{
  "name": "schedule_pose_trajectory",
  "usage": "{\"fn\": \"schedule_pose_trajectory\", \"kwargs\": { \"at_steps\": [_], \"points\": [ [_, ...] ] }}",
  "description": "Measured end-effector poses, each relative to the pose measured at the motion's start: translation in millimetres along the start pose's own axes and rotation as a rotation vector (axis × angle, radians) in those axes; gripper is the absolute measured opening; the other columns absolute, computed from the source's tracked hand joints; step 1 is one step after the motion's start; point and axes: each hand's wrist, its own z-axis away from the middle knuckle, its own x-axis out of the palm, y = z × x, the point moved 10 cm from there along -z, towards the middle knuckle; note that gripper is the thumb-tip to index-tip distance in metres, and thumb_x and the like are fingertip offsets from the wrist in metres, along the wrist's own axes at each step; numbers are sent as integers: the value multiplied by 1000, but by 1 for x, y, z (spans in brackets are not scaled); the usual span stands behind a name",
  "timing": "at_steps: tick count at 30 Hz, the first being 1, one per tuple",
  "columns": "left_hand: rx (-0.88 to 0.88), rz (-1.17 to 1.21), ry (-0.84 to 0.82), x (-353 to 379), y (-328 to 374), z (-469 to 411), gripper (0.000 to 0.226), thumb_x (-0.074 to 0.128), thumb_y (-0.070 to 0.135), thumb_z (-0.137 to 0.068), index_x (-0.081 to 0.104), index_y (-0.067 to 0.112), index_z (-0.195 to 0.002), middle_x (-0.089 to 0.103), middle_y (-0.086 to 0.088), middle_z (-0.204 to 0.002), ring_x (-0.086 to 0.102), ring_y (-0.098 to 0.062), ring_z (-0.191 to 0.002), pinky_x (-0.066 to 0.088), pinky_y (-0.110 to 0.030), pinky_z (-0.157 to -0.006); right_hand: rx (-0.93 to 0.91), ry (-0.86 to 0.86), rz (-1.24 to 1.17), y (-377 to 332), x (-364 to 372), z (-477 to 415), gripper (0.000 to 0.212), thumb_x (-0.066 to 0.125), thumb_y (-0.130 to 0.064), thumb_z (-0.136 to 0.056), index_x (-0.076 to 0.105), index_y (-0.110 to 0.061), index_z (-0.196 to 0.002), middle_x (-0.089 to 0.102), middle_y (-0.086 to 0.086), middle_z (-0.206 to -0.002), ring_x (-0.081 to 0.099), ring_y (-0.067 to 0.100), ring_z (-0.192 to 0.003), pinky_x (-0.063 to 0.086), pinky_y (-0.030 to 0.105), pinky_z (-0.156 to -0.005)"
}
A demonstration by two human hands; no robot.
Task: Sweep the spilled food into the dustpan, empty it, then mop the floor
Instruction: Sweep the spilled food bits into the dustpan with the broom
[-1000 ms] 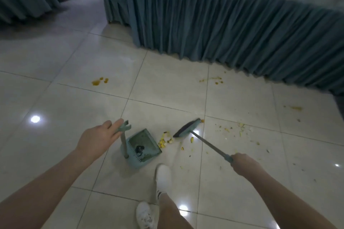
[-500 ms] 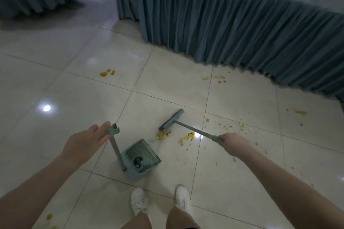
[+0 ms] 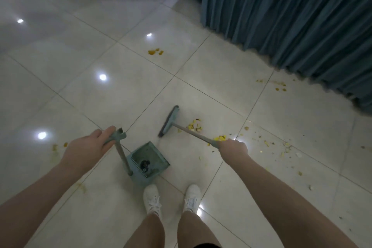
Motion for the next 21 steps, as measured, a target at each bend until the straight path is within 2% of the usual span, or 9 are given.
{"fn": "schedule_pose_trajectory", "kwargs": {
  "at_steps": [4, 8, 10, 12, 13, 14, 16, 17, 21],
  "points": [
    [9, 1, -32, 8, 14, 5, 69, 7, 63, -94, 51, 19, -124, 59, -6, -75, 54, -26, -39, 40, -26, -34, 45, -35, 93, 54, 15, 25, 49, 36, -12, -99, 42, -47, -134, 37, -6, -71, 56, 19, -81, 39, 27, -65],
    [76, -58, -25, 5, 41, 2, 64, 12, 60, -95, 48, 17, -125, 60, -9, -74, 54, -28, -38, 35, -22, -35, 136, -72, 198, 117, 33, 63, 39, 40, -18, -101, 43, -42, -131, 53, -6, -85, 59, 15, -76, 39, 24, -56],
    [143, -166, -54, 5, 59, 4, 51, 29, 47, -97, 42, 17, -136, 62, -9, -101, 63, -26, -57, 41, -26, -41, 188, -92, 206, 141, 40, 84, 39, 39, -18, -100, 47, -41, -131, 60, -7, -95, 64, 13, -85, 39, 24, -58],
    [243, -309, -172, 25, 68, 17, 53, 49, 24, -96, 31, 24, -145, 36, -4, -146, 61, -21, -94, 46, -30, -55, 234, -111, 231, 159, 44, 105, 38, 39, -19, -100, 50, -40, -129, 64, -7, -108, 65, 13, -95, 41, 24, -64],
    [241, -294, -190, 27, 69, 24, 56, 55, 16, -92, 34, 24, -144, 29, -4, -152, 59, -22, -100, 47, -31, -57, 250, -124, 251, 165, 45, 115, 37, 40, -20, -100, 52, -40, -128, 64, -7, -110, 65, 13, -97, 41, 25, -65],
    [174, -200, -196, 23, 68, 27, 57, 61, 13, -89, 39, 22, -141, 38, -7, -146, 61, -24, -93, 48, -32, -53, 259, -134, 267, 168, 48, 126, 36, 39, -20, -100, 52, -40, -126, 64, -8, -109, 65, 12, -95, 41, 25, -65],
    [86, -93, -156, 21, 66, 37, 56, 72, 19, -83, 46, 14, -132, 61, -13, -99, 60, -27, -52, 43, -29, -37, 285, -134, 268, 173, 54, 144, 38, 37, -20, -100, 51, -44, -126, 63, -9, -105, 65, 11, -90, 43, 24, -62],
    [85, -48, -51, 14, 68, 42, 52, 71, 27, -83, 48, 12, -128, 58, -11, -79, 52, -28, -38, 37, -26, -32, 296, -134, 257, 173, 56, 151, 39, 36, -20, -101, 50, -47, -126, 63, -9, -103, 65, 10, -89, 45, 22, -62],
    [124, 54, 49, 11, 79, 63, 51, 37, 45, -88, 52, 14, -125, 54, -9, -70, 48, -29, -33, 26, -19, -37, 354, -109, 187, 163, 53, 178, 33, 34, -30, -103, 50, -49, -124, 63, -7, -99, 66, 12, -84, 50, 21, -67]
  ]
}}
